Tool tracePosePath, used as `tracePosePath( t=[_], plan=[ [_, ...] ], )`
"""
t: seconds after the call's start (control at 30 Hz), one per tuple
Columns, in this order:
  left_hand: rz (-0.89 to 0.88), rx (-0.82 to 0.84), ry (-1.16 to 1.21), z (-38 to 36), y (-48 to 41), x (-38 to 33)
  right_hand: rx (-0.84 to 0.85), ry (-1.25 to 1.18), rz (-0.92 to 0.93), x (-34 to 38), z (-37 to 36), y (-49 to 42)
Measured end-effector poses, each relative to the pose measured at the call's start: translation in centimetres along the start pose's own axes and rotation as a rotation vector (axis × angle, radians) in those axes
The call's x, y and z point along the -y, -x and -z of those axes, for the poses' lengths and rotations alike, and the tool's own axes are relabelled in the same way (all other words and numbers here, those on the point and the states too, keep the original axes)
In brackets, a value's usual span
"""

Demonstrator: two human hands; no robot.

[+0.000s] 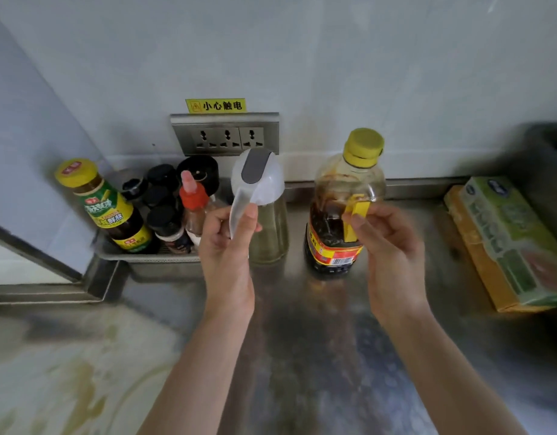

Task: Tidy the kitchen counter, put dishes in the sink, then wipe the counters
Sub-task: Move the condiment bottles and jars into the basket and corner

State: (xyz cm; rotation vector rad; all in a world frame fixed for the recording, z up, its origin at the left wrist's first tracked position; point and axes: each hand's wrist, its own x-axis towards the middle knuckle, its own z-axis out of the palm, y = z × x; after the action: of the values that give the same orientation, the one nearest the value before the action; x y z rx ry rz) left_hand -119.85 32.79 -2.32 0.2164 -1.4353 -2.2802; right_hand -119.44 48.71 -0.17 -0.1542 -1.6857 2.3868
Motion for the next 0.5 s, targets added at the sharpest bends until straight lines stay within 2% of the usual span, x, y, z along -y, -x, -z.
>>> tracePosePath(
  t=[0.2,0.5],
  plan=[
    [0.017,-0.13,-0.064,-2.4,-1.4,0.9,0.04,0.138,0.041,-1.3,-2.6,-2.0],
    [0.035,-0.164,-0.059,-3.0,-2.7,1.4,-0.018,0.18,0.068,-2.3,-3.9,-3.7]
  ],
)
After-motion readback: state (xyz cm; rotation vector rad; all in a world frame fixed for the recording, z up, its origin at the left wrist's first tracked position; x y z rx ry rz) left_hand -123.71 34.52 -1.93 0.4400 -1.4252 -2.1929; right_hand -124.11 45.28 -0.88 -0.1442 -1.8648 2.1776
